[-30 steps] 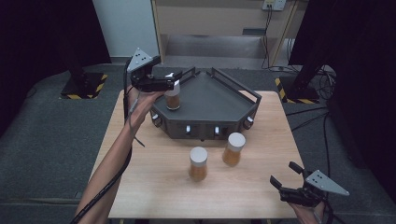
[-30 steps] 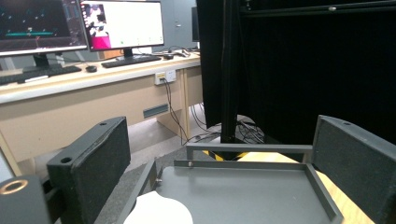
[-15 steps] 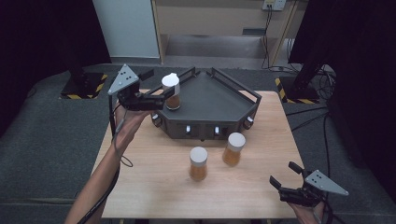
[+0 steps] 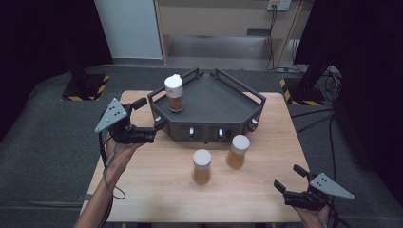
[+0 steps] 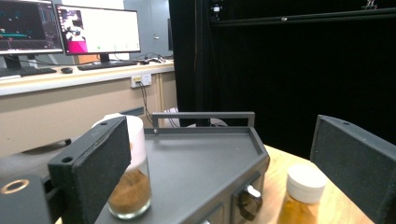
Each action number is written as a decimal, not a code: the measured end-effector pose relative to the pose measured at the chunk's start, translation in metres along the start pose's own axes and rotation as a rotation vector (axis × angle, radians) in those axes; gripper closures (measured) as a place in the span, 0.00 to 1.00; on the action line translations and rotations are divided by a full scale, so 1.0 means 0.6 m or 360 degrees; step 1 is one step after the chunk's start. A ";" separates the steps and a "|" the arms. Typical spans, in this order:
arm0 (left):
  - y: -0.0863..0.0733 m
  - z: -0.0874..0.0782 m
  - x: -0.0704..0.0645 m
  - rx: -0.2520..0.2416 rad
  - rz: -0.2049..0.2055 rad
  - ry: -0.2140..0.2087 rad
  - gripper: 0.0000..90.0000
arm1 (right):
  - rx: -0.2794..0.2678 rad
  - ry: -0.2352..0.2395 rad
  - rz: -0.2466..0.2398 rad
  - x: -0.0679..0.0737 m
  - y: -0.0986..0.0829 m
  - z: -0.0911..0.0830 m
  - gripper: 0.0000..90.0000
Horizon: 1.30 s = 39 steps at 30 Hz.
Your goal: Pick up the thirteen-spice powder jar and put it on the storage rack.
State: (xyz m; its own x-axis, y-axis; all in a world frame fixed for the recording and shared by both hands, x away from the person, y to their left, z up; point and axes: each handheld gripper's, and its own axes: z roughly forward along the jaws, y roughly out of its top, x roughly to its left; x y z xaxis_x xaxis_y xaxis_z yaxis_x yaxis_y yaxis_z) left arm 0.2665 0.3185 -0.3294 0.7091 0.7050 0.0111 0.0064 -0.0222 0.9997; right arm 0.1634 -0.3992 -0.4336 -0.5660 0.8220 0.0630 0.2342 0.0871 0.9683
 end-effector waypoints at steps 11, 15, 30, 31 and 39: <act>-0.056 -0.059 -0.024 0.0053 0.0007 0.0036 0.04 | 0.0002 -0.0002 -0.0002 0.001 0.000 0.000 0.06; -0.079 -0.079 -0.031 0.0074 0.0001 0.0045 0.04 | 0.0004 -0.0002 -0.0004 0.001 0.001 0.000 0.06; -0.177 -0.113 -0.050 0.0142 -0.0068 0.0040 0.04 | 0.0007 -0.0007 -0.0008 0.002 0.001 0.001 0.06; -0.180 -0.114 -0.052 0.0159 -0.0062 0.0047 0.04 | 0.0007 -0.0006 -0.0008 0.003 0.001 0.000 0.06; -0.207 -0.121 -0.061 0.0233 -0.0061 0.0063 0.04 | 0.0009 -0.0003 -0.0008 0.002 0.001 0.001 0.06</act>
State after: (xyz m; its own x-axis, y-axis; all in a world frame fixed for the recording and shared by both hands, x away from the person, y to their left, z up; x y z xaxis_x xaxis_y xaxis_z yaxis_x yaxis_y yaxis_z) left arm 0.1884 0.3470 -0.4524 0.6781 0.7346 -0.0236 0.1377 -0.0955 0.9859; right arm 0.1633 -0.3979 -0.4328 -0.5656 0.8226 0.0578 0.2359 0.0942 0.9672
